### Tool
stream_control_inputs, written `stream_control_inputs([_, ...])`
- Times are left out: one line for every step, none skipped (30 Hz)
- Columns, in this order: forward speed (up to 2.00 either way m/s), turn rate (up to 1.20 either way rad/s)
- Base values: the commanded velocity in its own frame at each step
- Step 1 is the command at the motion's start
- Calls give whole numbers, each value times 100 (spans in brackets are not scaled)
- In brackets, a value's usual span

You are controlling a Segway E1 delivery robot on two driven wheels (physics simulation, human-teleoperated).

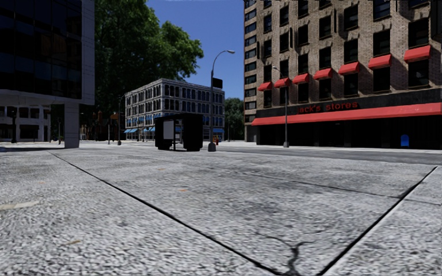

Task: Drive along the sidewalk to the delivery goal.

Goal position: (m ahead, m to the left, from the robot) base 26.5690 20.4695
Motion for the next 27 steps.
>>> stream_control_inputs([200,57])
stream_control_inputs([200,57])
stream_control_inputs([200,57])
stream_control_inputs([200,57])
stream_control_inputs([200,57])
stream_control_inputs([200,57])
stream_control_inputs([200,57])
stream_control_inputs([200,57])
stream_control_inputs([200,57])
stream_control_inputs([200,57])
stream_control_inputs([200,57])
stream_control_inputs([200,57])
stream_control_inputs([200,57])
stream_control_inputs([200,57])
stream_control_inputs([200,57])
stream_control_inputs([200,57])
stream_control_inputs([200,57])
stream_control_inputs([200,57])
stream_control_inputs([200,57])
stream_control_inputs([200,57])
stream_control_inputs([200,57])
stream_control_inputs([200,57])
stream_control_inputs([200,60])
stream_control_inputs([200,65])
stream_control_inputs([200,66])
stream_control_inputs([200,66])
stream_control_inputs([200,66])
